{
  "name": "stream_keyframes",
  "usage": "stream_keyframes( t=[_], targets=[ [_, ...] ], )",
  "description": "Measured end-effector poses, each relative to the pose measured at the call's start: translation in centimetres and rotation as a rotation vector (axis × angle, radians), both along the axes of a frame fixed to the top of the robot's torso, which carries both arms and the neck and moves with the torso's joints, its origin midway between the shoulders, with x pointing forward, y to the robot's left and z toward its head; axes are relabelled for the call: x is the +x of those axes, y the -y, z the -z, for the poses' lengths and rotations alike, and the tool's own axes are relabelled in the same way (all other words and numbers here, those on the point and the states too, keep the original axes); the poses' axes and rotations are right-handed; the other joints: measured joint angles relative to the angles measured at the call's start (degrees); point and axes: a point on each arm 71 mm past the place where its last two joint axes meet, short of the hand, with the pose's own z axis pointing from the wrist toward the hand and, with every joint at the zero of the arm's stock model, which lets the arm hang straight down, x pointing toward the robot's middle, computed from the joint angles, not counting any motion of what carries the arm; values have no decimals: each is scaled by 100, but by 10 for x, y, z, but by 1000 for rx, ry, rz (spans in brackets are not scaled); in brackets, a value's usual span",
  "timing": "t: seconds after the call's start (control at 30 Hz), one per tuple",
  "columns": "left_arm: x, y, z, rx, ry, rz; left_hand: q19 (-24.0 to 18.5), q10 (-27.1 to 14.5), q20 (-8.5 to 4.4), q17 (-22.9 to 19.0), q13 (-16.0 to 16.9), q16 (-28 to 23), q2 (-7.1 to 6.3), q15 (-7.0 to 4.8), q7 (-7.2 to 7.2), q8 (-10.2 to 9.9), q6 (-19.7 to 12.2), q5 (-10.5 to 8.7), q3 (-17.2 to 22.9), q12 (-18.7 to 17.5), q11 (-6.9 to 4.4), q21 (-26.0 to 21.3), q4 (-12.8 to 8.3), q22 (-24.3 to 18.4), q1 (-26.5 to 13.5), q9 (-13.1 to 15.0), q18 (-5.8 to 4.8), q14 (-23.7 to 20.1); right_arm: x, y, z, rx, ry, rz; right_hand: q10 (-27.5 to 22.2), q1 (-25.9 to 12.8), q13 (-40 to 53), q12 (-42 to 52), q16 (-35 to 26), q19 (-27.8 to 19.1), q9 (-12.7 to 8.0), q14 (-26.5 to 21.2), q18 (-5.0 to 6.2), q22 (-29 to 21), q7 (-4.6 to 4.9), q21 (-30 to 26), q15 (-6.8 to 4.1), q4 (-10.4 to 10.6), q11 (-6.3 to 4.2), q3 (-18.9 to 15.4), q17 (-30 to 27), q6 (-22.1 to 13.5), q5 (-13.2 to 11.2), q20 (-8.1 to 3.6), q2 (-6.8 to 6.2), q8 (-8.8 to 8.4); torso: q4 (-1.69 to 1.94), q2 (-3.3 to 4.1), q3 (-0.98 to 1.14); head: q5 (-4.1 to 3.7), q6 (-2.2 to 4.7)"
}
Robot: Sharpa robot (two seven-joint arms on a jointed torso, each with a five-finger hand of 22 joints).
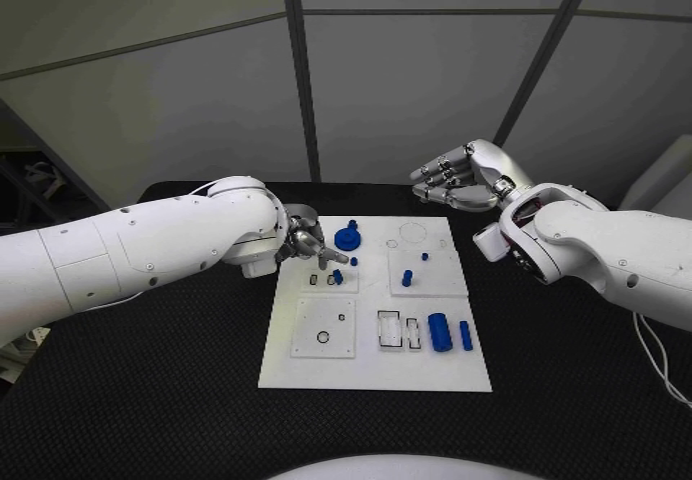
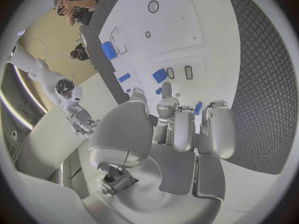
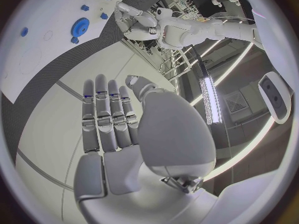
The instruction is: Assemble the parts on the task board
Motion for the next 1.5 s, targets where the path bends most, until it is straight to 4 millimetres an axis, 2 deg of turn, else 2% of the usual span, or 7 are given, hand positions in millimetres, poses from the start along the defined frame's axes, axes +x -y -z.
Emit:
stream_keyframes(
  t=[0.67,1.0,1.5],
  targets=[
    [3,12,8,48,-28,34,0,-20,0,-1,-20,0,40,0,0,39,-41,0,-16,-28,20,0,-16,40,41,66,-1,0,1,-2,0,5,-2,1,-22,1,-34,-21,-73,-21,1,-20,-1,-36,21,-79,20,-18,21,18,-32,-21,0,21,0,0,-4,12,0,-21,-75],
    [6,14,9,54,-31,35,-1,-20,0,-1,0,0,138,1,0,69,-40,0,-16,-28,20,0,-16,63,139,125,-1,0,1,-2,0,5,-3,0,-22,1,-39,-21,-94,-21,1,-20,-1,-50,21,-104,20,-18,21,19,-42,-21,24,20,0,-20,-4,13,3,-28,-113],
    [8,16,10,66,-46,43,-1,-20,0,-1,14,0,136,1,0,90,-40,0,-16,-28,20,0,-16,63,138,138,-2,0,1,-3,0,6,-4,-1,-42,-23,-50,-21,-117,-21,1,-41,-1,-70,41,-126,40,-18,41,19,-57,-42,24,20,-23,-18,-3,9,5,-58,-138]
  ],
)
